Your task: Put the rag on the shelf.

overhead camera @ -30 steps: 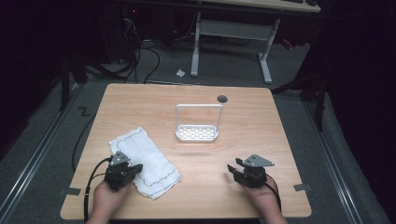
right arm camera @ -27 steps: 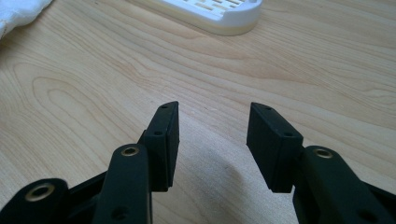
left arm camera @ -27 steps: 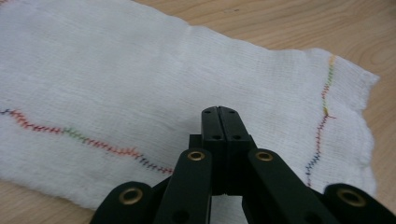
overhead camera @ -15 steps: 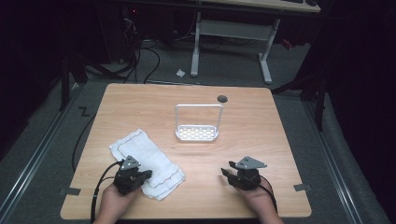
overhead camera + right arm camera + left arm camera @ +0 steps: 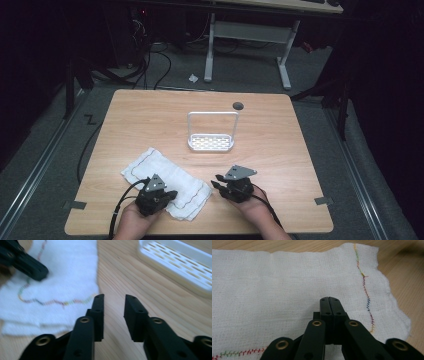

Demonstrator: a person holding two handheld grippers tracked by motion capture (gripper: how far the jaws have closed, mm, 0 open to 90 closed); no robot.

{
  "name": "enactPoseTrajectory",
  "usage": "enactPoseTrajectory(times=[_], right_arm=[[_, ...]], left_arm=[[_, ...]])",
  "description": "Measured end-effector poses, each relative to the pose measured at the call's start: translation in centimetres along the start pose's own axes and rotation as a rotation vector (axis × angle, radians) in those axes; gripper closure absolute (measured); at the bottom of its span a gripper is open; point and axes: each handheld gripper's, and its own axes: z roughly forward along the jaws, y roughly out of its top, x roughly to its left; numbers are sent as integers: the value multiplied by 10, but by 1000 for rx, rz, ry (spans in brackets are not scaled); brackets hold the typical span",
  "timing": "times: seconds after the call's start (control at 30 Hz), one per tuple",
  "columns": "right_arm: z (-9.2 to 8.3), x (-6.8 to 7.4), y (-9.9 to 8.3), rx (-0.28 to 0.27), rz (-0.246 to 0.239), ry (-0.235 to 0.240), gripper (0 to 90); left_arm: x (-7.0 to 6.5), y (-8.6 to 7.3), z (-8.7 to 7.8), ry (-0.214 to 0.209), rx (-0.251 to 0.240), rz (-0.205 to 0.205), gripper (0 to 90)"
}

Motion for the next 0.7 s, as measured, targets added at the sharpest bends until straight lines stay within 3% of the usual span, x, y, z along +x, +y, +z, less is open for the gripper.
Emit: enactPoseTrajectory(times=[0.03,0.1,0.2,0.33,0.6,0.63,0.7], right_arm=[[3,2,4,-2,1,9,763],[14,6,12,2,-10,35,822],[30,14,17,31,-25,59,876],[42,18,9,108,-56,30,900],[12,34,-18,97,-26,53,900],[7,38,-21,98,-19,56,900],[-2,43,-29,96,-12,67,900]], left_arm=[[-3,-1,1,-13,-16,-46,900],[1,0,0,-5,0,-4,900],[0,0,0,-3,-1,-3,900],[0,0,0,-6,-2,-1,900],[-5,1,3,-52,2,7,887],[-12,0,5,-75,-23,-64,883],[-16,1,7,-87,-27,-59,871]])
